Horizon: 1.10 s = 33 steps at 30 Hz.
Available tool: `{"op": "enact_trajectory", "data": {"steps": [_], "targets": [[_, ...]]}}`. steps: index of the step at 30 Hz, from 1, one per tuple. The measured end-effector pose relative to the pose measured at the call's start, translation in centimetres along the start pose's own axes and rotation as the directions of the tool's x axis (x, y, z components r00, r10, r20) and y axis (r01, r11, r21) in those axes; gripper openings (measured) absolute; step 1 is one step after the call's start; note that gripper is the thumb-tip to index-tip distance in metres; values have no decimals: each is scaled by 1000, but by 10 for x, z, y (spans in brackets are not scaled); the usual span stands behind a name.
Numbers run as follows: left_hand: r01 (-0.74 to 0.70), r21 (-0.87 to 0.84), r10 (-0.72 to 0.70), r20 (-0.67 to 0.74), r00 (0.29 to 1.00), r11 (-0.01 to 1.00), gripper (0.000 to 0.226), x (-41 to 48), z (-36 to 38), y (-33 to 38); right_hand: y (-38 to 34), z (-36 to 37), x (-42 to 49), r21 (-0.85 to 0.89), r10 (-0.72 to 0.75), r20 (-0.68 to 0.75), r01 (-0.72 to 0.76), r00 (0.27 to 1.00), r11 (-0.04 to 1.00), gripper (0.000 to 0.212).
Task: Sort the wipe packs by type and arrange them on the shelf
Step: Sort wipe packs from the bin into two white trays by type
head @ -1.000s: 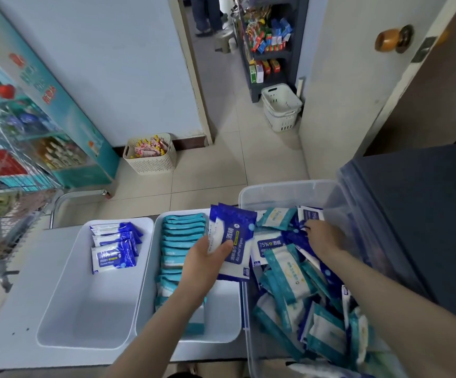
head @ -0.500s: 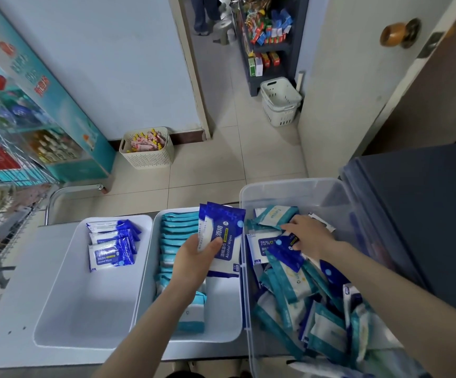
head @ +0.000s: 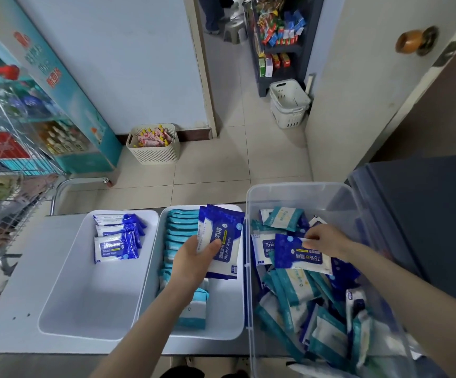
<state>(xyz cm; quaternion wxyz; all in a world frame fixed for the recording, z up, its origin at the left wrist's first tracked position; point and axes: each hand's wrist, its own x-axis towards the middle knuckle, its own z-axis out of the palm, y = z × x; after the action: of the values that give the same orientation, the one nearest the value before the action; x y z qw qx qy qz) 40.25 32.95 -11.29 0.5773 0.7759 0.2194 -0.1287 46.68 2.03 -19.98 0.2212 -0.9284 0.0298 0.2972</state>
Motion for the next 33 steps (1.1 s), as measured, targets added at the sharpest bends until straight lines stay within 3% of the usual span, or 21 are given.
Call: {"op": "enact_trajectory", "data": {"steps": [4,9,11,13,15,16,18,20,22,24,28,33], "targets": [[3,-7,-3,7,1000,1000,14,-1,2,1,-10,-4,-4,43,12,2,-12,1000,999,11],[-4,-18,4,12,1000,1000,8,-3,5,2,-26,-4,-7,-26,-5,0,5,1000,1000,13],[-4,-25,5,12,1000,1000,8,-4,5,3,-33,-1,-2,59,74,-53,-71,996,996,18],[-5,-25,5,8,1000,1000,8,-5,4,3,-36,4,-4,188,182,66,-191,981,963,21],[-3,-32,3,3,1000,999,8,-5,2,2,-41,3,-16,93,260,285,-296,923,951,25],[-2,-33,3,1,1000,999,8,-5,1,2,-43,3,-21,-44,268,262,-266,927,963,27],[-4,-38,4,-2,1000,999,8,-4,0,1,-47,5,-23,-358,131,-10,-126,991,925,25],[-5,-47,5,-3,1000,999,7,-4,1,2,-57,7,-18,-430,-101,-217,-2,971,903,16],[-4,-47,4,-1,1000,999,8,-5,4,2,-64,15,-6,-475,-344,-167,230,924,849,35],[-6,-42,6,8,1000,999,8,-8,7,2,-70,25,4,-521,-449,-5,381,894,764,59],[-17,-39,17,17,1000,999,8,-12,8,2,-75,34,16,-610,-314,82,296,946,735,44],[6,-44,-6,4,1000,999,8,-11,1,-3,-76,33,19,-507,-187,59,191,981,841,45]]}}
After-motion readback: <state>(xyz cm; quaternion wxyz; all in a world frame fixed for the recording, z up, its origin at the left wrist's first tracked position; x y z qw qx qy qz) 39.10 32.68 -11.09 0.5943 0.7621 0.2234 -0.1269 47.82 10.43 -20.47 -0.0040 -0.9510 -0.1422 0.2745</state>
